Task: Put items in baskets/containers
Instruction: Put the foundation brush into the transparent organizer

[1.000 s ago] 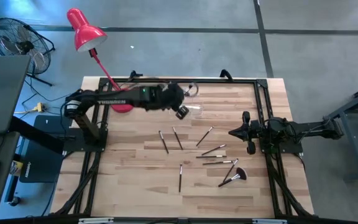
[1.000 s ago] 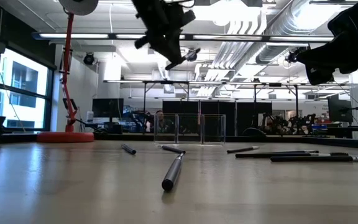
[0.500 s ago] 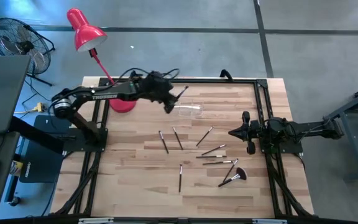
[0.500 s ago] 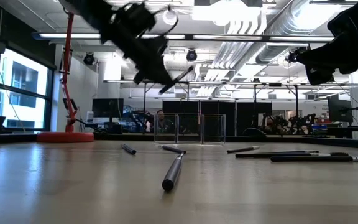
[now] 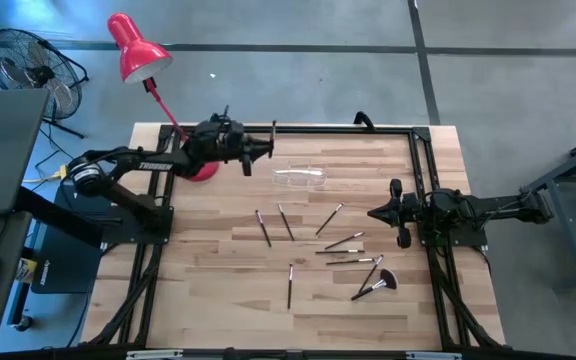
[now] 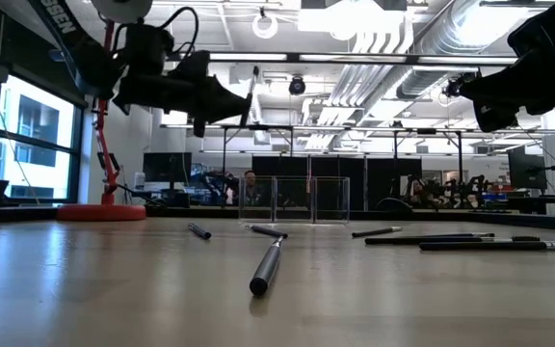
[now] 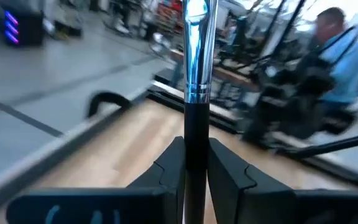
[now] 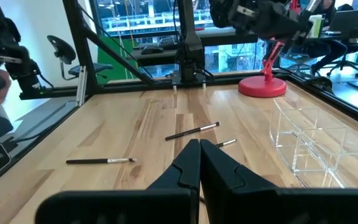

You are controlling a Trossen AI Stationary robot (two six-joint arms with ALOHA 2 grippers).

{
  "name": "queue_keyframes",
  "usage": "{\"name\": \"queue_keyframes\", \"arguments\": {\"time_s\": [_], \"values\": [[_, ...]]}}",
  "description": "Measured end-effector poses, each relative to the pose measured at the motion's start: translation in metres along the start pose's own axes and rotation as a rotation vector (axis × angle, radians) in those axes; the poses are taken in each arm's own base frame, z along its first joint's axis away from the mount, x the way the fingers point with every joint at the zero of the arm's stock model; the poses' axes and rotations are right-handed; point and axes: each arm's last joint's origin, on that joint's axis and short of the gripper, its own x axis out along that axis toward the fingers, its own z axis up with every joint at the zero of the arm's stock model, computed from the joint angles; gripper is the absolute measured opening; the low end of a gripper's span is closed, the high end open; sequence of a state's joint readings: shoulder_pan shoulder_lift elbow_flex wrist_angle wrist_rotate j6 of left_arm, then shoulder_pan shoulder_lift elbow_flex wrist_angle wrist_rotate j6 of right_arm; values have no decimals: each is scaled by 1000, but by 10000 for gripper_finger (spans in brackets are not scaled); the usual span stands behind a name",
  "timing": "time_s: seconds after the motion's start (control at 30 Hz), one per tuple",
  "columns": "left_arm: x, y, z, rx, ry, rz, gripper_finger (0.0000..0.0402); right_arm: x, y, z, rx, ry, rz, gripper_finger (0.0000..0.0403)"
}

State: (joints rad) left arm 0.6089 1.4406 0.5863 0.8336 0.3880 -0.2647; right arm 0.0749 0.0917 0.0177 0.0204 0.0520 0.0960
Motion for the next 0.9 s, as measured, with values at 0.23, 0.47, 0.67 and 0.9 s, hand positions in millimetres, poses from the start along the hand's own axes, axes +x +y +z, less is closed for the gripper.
{"name": "queue_keyframes", "arguments": {"time_s": [0.23,0.47,0.67,0.9], "values": [[10,-10,-19,259,73,14,44,0,0,0,0,0,-3,0],[20,-9,-31,280,52,28,44,0,0,0,0,0,-4,0],[28,-2,-44,269,87,36,44,0,0,0,0,-1,-5,0],[42,5,-55,248,125,25,44,0,0,0,0,0,-4,0]]}}
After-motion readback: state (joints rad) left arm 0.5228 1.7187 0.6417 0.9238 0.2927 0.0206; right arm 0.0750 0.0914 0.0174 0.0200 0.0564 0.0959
